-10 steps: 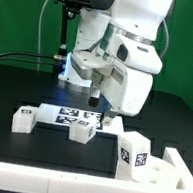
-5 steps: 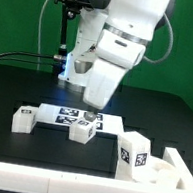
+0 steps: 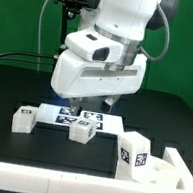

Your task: Assemble stool

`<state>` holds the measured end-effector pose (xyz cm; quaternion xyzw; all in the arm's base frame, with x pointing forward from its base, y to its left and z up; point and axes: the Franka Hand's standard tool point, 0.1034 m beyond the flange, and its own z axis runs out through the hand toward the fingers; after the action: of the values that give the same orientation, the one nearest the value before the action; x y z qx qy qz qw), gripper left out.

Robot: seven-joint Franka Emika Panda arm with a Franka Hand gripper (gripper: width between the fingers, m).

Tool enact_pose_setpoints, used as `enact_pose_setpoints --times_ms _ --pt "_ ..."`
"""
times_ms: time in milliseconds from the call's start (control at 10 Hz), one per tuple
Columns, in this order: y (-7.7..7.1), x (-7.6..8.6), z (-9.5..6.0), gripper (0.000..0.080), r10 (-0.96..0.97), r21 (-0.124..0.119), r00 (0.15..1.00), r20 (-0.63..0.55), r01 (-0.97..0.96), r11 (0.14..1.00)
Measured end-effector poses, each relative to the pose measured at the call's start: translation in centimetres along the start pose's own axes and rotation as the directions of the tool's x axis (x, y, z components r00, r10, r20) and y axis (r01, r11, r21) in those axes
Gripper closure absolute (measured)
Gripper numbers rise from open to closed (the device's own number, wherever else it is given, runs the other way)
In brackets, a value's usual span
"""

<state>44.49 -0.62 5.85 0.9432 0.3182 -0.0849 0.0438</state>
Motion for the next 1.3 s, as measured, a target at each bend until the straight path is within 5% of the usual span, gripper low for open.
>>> enact_pose_setpoints --times_ms 300,500,700,800,1100,1200,1300 --pt "-0.2 0.1 0.1 0.0151 0.17 0.017 0.985 -0.001 -0.17 0.985" --pt "0.5 0.0 0.5 0.0151 0.395 0.072 0.918 0.039 -0.397 0.915" --pt "1.1 0.1 1.0 0.0151 0.609 0.154 0.79 0.071 -0.612 0.776" --pt "0.8 0.8 0.6 0.0151 0.643 0.135 0.765 0.036 -0.641 0.756" --pt "0.3 0.9 0.8 0.0151 0.685 0.148 0.727 0.051 -0.684 0.715" --pt "0.5 0.1 1.5 0.0151 0.735 0.183 0.67 0.11 -0.74 0.647" --pt "0.9 -0.3 1.8 0.0151 0.75 0.192 0.645 0.147 -0.763 0.618"
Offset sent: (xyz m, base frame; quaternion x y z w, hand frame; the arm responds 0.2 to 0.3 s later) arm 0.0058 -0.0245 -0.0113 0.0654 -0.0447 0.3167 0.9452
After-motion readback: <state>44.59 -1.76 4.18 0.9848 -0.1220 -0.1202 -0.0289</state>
